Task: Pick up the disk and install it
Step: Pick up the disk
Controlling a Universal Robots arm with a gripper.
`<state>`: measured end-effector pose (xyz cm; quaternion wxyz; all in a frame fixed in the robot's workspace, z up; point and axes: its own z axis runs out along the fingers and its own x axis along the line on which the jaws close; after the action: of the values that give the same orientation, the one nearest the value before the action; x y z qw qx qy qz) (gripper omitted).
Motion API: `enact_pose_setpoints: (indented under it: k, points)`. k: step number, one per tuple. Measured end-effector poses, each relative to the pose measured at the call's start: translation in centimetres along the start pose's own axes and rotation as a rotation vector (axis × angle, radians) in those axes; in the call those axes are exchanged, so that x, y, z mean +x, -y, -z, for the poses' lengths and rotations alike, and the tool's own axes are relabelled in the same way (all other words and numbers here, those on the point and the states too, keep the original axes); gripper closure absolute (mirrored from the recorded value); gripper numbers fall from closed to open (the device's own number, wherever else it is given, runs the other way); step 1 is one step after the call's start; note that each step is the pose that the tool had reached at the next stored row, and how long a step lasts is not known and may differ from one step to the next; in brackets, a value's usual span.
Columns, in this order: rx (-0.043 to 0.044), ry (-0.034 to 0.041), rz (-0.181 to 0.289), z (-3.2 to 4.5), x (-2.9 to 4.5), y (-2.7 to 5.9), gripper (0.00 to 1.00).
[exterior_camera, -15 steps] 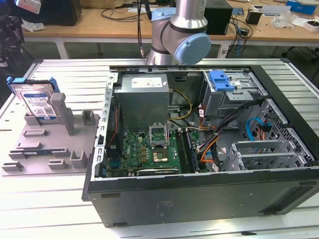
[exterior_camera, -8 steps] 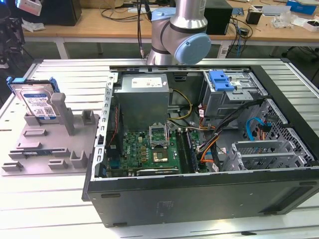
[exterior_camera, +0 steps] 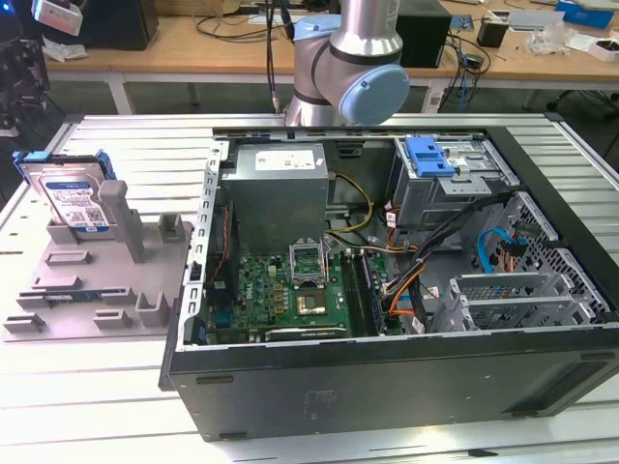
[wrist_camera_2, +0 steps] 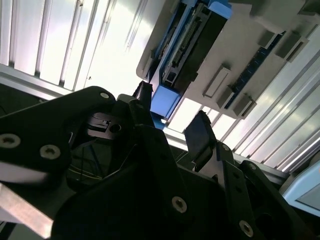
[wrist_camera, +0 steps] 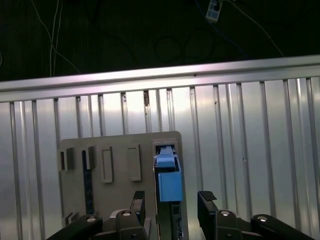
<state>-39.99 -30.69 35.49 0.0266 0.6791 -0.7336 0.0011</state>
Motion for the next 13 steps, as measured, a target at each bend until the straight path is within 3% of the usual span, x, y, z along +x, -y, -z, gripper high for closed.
enact_pose_setpoints:
  k: [6,13]
  points:
    - [0.0001,-0.0001,0.0,-0.45,0.36,0.04,0.46]
    - [0.001,0.0001,0.001,-1.17,0.05,0.05,0.46]
